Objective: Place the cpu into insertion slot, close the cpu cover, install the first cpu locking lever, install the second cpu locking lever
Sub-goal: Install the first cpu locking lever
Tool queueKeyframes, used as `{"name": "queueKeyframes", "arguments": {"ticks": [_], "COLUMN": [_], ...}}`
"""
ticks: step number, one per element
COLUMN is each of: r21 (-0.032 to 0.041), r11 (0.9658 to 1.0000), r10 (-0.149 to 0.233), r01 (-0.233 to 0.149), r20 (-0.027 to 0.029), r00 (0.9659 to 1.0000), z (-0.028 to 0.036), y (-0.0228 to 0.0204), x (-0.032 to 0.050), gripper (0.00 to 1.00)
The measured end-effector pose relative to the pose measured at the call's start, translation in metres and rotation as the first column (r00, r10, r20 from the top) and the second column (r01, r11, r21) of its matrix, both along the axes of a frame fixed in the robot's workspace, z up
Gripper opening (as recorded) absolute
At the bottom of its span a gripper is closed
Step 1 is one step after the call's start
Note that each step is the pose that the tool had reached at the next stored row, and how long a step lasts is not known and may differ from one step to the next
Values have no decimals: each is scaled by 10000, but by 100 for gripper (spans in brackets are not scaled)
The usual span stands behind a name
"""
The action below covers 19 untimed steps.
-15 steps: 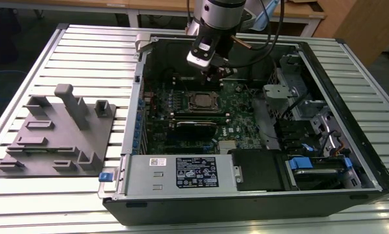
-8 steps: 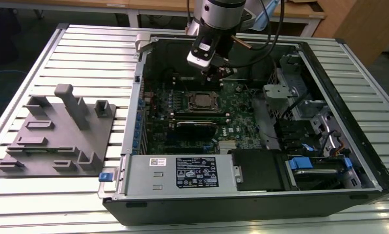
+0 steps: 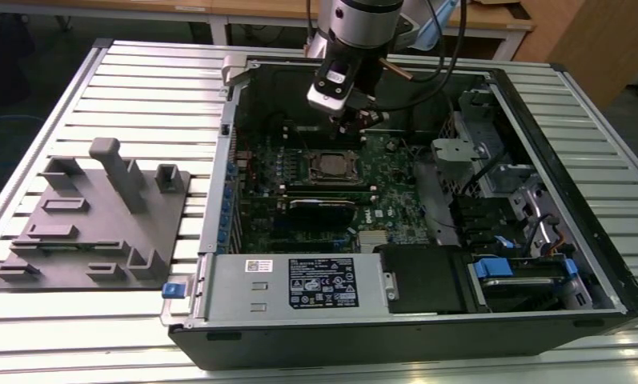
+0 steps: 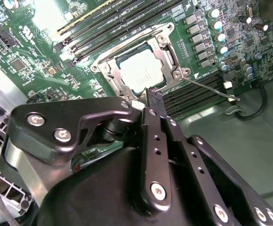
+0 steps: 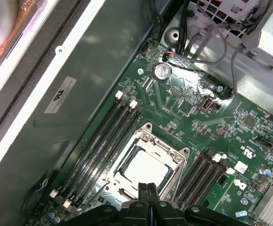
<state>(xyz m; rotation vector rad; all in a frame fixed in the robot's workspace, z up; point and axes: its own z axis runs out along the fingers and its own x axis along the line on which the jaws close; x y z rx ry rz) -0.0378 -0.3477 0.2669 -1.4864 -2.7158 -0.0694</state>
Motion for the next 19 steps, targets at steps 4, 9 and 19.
{"name": "queueKeyframes", "arguments": {"ticks": [4, 9, 19], "r21": [1, 1, 0], "r11": [9999, 9999, 9999], "r10": [118, 139, 157], "r01": [-118, -139, -157], "r20": [1, 0, 1], "r00": [9999, 9999, 9999], "z": [0, 0, -1], "y": [0, 0, 0], "x": [0, 0, 0], "gripper": [11, 11, 11]}}
